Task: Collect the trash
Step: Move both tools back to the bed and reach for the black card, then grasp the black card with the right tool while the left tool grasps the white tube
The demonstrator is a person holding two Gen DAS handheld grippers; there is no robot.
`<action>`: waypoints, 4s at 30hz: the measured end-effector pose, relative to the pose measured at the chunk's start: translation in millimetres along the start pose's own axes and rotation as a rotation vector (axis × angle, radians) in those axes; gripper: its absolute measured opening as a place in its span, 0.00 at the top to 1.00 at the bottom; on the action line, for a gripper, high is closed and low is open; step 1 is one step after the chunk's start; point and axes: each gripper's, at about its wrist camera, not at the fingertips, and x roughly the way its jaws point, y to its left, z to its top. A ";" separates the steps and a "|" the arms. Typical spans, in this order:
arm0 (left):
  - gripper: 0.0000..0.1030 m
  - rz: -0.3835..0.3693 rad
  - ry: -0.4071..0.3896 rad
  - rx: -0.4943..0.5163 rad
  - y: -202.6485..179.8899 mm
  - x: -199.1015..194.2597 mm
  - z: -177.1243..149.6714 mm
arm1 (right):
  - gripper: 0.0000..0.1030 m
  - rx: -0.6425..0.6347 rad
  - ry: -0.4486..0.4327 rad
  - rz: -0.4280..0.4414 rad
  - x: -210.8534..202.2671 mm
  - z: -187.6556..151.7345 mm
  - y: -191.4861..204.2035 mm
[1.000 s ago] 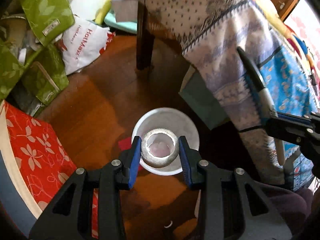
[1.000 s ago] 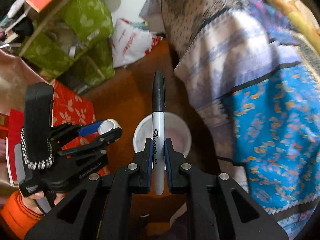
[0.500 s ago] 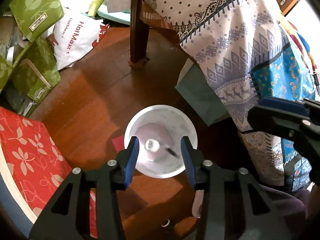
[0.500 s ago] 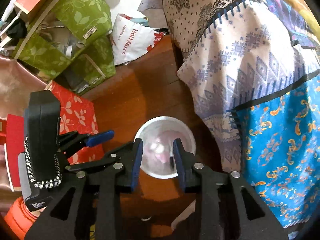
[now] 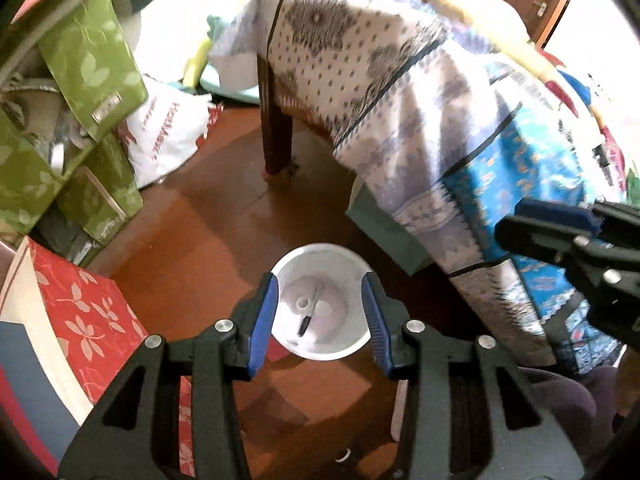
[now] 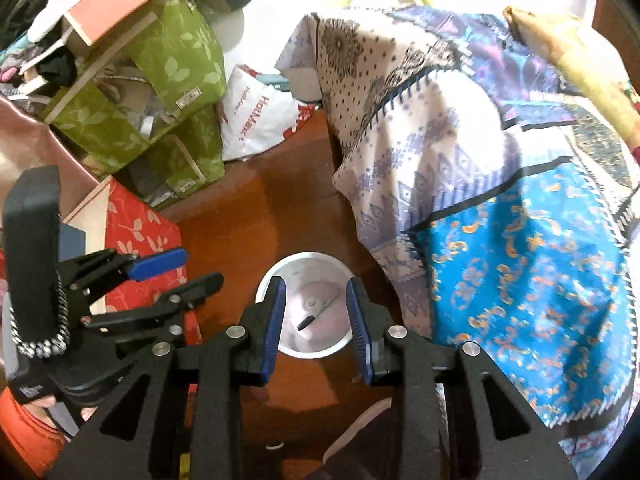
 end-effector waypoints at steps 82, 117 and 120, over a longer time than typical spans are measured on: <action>0.48 -0.258 -0.028 0.517 -453.8 59.7 56.3 | 0.78 0.237 -0.093 -0.257 -123.4 -122.2 -353.6; 0.84 -0.299 -0.126 0.573 -419.4 14.8 37.3 | 0.79 0.508 -0.236 -0.259 -156.9 -158.4 -329.6; 0.84 -0.311 -0.148 0.560 -410.7 -2.1 38.5 | 0.79 0.508 -0.259 -0.267 -169.4 -155.0 -320.2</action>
